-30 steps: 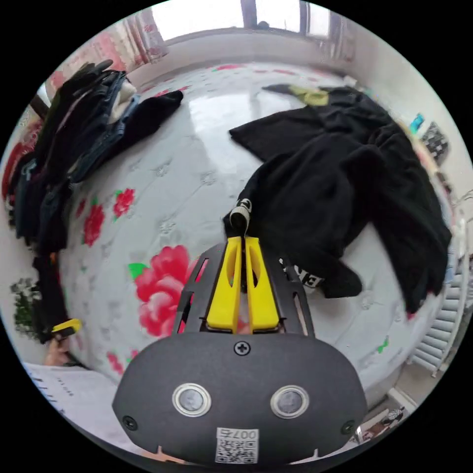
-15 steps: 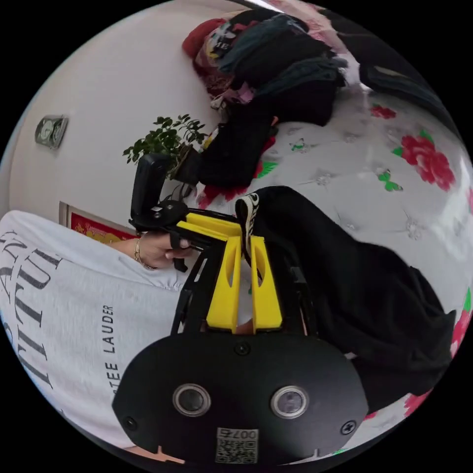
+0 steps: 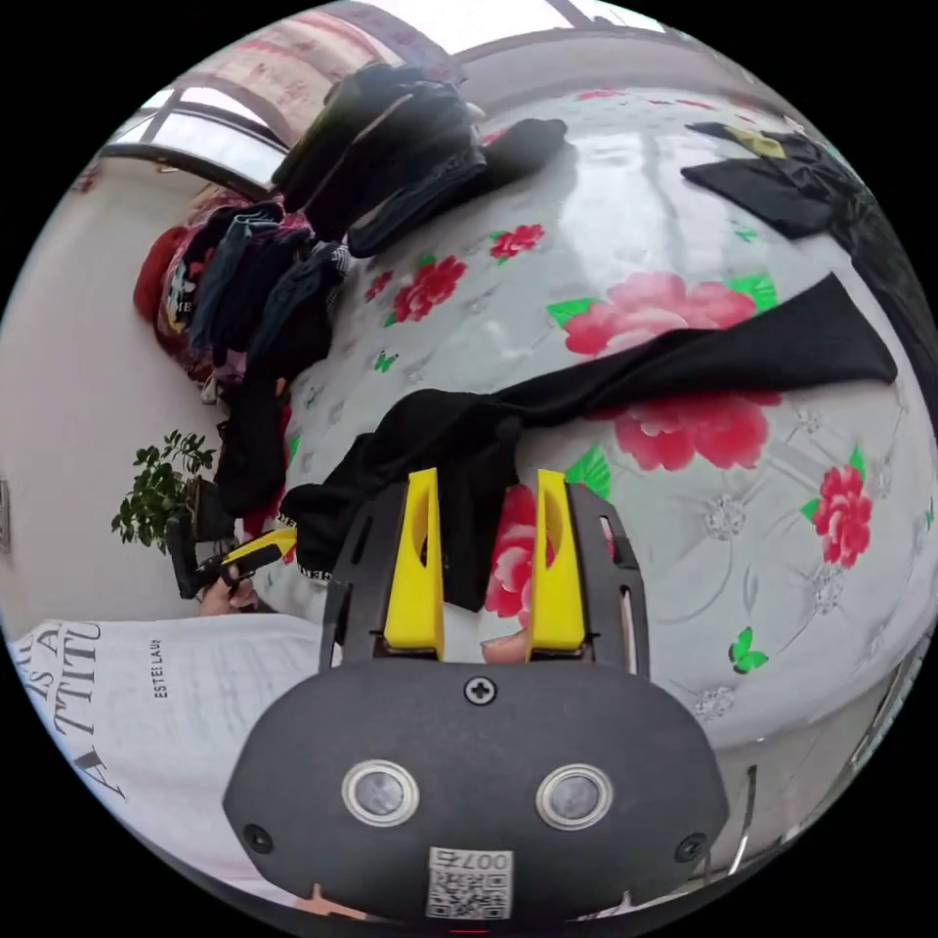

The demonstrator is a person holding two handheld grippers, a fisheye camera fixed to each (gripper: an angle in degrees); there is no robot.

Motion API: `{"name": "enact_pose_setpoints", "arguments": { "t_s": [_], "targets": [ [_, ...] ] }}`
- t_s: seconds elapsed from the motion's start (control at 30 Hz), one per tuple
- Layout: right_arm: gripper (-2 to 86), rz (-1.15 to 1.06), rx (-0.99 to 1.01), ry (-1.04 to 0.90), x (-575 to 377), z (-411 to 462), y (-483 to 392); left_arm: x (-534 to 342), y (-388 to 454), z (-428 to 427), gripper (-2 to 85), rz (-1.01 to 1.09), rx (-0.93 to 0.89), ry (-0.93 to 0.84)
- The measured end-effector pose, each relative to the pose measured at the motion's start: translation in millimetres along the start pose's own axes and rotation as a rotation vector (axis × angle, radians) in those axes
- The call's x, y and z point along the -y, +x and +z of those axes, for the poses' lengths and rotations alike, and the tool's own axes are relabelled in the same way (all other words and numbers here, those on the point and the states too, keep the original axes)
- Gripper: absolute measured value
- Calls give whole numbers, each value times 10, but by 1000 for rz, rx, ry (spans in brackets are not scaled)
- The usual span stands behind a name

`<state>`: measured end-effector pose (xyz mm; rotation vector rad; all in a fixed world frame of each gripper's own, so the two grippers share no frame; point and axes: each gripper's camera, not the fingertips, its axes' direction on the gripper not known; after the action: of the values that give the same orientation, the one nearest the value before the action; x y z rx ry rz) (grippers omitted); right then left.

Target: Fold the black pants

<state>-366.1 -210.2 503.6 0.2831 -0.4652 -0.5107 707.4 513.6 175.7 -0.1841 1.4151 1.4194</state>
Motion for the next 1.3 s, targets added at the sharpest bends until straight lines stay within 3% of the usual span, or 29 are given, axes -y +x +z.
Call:
{"name": "enact_pose_setpoints", "arguments": {
  "t_s": [0.1,0.2,0.3,0.43,0.5,0.63,0.7,0.8,0.93,1.07,1.2,1.3],
  "targets": [
    [85,13,55,-58,-57,135,-55,85,76,328,89,15,61,-134],
    [56,-98,47,-234,-113,582,-431,108,210,333,49,145,168,-119],
    [15,-173,-183,-208,-204,575,-791,116,168,183,29,186,140,-172],
    [1,-270,-266,38,-253,-405,-1036,-62,-126,-655,21,67,35,92],
    [-1,-262,-305,152,-295,-998,-1050,-320,-369,-1321,18,-21,-5,308],
    [-2,-343,-242,372,-600,-2165,-1151,-677,-676,-1947,21,-115,-29,473],
    [-2,-369,-202,409,-731,-2412,-1218,-806,-781,-2075,26,-99,-171,499],
    [-2,-371,-192,374,-866,-2401,-1272,-895,-818,-1962,38,-112,-190,447],
    [1,-253,-233,115,-903,-1798,-1177,-1052,-974,-1629,57,-282,-115,311],
    [13,-122,-307,132,-994,-1604,-1076,-1287,-945,-1543,101,-272,-78,274],
    [38,-113,-215,141,-727,-1520,-997,-1426,-818,-1466,115,-237,46,203],
    [59,-137,-176,63,-233,-1198,-1003,-1554,-774,-1364,124,-292,27,192]
  ]
}}
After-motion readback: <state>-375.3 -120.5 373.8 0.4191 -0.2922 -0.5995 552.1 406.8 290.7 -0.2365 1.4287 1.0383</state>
